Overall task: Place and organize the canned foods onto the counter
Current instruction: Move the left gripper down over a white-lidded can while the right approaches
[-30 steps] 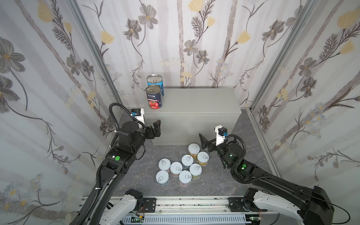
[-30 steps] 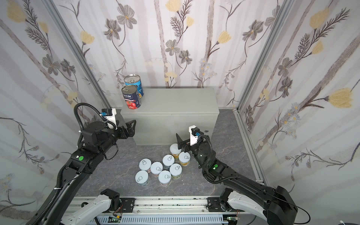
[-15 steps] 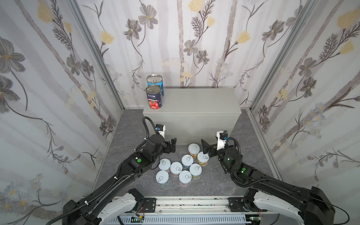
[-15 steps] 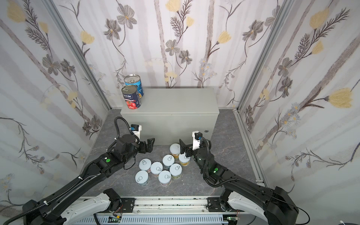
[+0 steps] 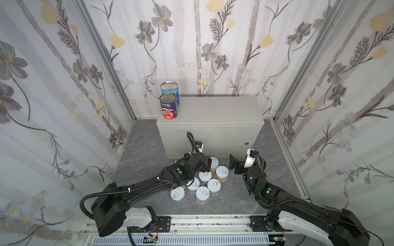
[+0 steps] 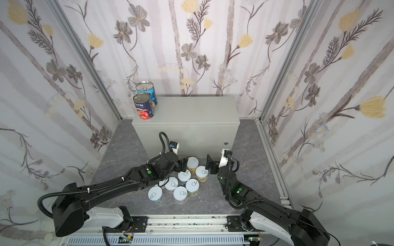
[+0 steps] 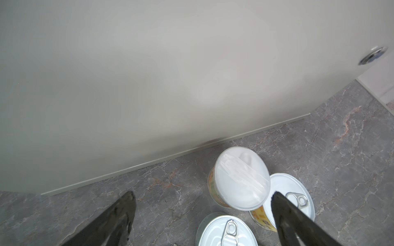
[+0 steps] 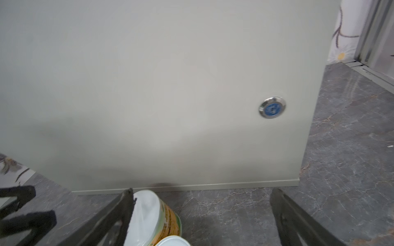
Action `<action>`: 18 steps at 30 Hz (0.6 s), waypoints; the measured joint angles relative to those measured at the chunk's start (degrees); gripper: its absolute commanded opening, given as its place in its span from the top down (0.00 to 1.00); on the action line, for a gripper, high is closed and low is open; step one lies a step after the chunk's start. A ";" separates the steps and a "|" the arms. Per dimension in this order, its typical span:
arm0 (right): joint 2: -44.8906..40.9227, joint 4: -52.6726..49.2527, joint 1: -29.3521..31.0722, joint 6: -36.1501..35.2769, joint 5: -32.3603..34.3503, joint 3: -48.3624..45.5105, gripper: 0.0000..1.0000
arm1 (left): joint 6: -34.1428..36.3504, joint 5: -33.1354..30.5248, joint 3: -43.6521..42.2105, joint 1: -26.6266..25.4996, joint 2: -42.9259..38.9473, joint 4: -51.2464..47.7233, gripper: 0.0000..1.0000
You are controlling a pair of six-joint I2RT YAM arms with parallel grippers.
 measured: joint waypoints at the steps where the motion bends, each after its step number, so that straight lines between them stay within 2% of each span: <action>1: 0.00 -0.24 -0.66 0.68 0.44 0.00 0.00 | -0.35 0.20 0.74 -0.11 1.42 0.07 0.00; 11: -0.31 -2.95 -2.75 4.63 1.64 0.00 0.00 | -4.48 1.68 13.05 -3.19 16.22 -5.44 0.00; 18: -0.81 -3.26 -3.10 4.72 1.88 0.00 0.00 | -7.39 4.96 13.55 -4.22 18.93 -7.72 0.00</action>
